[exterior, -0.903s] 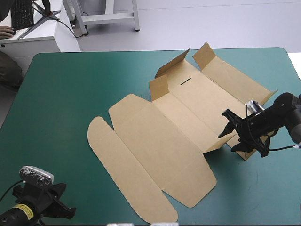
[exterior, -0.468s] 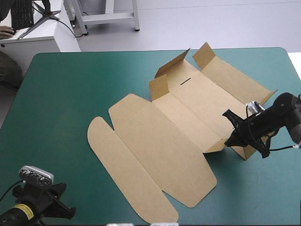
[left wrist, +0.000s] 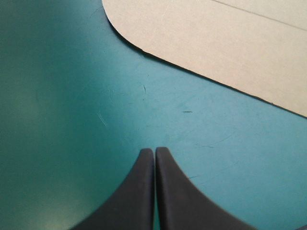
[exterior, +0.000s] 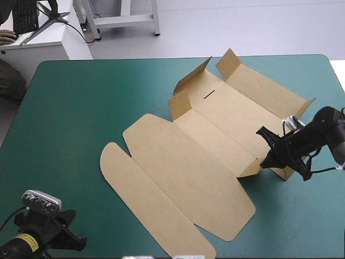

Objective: Fold the box

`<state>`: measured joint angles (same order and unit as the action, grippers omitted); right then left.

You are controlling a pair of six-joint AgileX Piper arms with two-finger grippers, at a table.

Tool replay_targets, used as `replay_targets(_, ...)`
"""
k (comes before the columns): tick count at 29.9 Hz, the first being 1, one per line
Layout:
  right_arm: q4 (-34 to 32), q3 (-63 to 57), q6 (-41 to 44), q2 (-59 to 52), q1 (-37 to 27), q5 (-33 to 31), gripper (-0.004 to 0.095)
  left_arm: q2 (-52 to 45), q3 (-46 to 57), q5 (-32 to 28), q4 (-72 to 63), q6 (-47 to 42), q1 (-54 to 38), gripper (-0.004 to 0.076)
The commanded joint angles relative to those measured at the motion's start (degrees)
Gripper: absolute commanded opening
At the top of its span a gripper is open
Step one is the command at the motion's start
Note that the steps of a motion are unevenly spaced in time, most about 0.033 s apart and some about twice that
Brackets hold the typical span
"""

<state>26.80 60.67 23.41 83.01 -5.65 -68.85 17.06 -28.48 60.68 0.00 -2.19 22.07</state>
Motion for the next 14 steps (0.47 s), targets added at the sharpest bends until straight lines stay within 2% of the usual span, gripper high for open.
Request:
replay_targets(1,0.6,1.8,-1.9,-1.6,0.1,1.1,-0.0018,0.7,-1.4,-3.1,0.0,-0.5,0.1,-0.0009)
replay_targets(3,0.5,1.8,-2.9,-1.6,0.1,1.1,-0.0014,0.7,-1.4,-3.1,0.0,-0.5,0.1,-0.0010)
replay_targets(5,0.3,1.8,-3.1,-1.6,0.1,1.1,0.0031,0.7,-1.4,-3.1,0.0,-0.5,0.1,-0.0009)
replay_targets(7,0.2,1.8,-3.1,-1.6,0.1,0.9,0.0103,0.7,-1.4,-3.1,0.0,-0.5,0.1,-0.0009)
replay_targets(11,0.3,1.8,-3.1,-1.6,0.1,2.0,0.0339,0.7,-1.4,-3.1,0.0,-0.5,0.1,-0.0009)
replay_targets(14,0.6,1.8,-3.1,-1.6,0.1,3.9,0.0374,0.7,-1.4,-3.1,0.0,-0.5,0.1,-0.0009)
